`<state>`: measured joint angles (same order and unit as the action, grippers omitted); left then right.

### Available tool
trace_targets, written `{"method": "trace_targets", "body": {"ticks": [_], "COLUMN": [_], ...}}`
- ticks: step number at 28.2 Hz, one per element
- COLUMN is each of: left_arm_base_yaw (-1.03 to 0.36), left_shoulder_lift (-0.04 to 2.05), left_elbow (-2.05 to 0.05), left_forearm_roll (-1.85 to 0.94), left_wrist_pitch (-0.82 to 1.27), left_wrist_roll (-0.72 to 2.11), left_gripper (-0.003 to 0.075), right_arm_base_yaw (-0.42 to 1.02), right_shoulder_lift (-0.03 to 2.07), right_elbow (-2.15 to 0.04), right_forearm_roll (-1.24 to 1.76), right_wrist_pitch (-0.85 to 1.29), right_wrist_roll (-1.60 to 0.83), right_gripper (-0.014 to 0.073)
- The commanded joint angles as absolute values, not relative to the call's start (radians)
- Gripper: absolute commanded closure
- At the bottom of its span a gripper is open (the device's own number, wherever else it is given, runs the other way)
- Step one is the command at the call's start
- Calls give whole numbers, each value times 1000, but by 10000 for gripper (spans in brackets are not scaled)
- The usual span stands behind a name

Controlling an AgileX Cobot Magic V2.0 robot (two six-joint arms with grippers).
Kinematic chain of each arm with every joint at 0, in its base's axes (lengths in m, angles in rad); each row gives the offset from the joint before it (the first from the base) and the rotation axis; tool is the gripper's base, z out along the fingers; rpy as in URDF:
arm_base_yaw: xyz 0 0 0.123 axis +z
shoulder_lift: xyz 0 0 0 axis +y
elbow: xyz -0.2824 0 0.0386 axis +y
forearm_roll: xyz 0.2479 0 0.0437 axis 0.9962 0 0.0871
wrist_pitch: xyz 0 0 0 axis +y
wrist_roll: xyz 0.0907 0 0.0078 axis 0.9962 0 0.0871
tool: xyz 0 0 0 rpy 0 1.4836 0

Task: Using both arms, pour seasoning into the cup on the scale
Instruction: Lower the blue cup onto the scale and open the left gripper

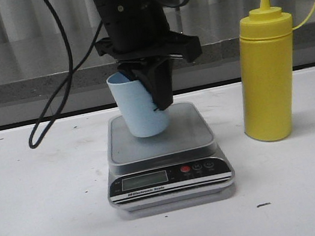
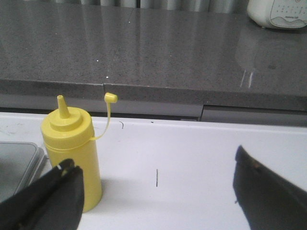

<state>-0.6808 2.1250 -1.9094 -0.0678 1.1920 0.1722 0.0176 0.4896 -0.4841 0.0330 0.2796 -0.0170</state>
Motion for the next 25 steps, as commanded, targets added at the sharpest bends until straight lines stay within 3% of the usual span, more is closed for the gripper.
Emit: {"method": "trace_targets", "body": {"ticks": [1,5,9,12,19,25], "left_arm_base_yaw": [-691,-691,-691,-691,-691,-691], "left_shoulder_lift": [2069,2069,2069,2069,2041,1976], "left_elbow": [-1949,-1954,-1974,-2005,-2049,-2040], "left_forearm_roll": [-79,-79,-79,-79,-77,-77], "left_wrist_pitch": [1174,1174,1206,1264,1267,1267], "left_wrist_roll": [171,171,171,171,168,144], "left_gripper": [664,507,276,183,179,265], "right_arm_base_yaw": [14,14,14,14,14,14], "right_shoulder_lift": [499,499,499,499,499,499], "right_elbow": [-523,-523,-523,-523,-523,-523], "right_forearm_roll": [34,34,34,34,34,34], "right_wrist_pitch": [202,202,202,202,202,202], "right_wrist_roll": [-17,-17,-17,-17,-17,-17], "right_gripper": [-53,-53,-53,-53,-53,-53]}}
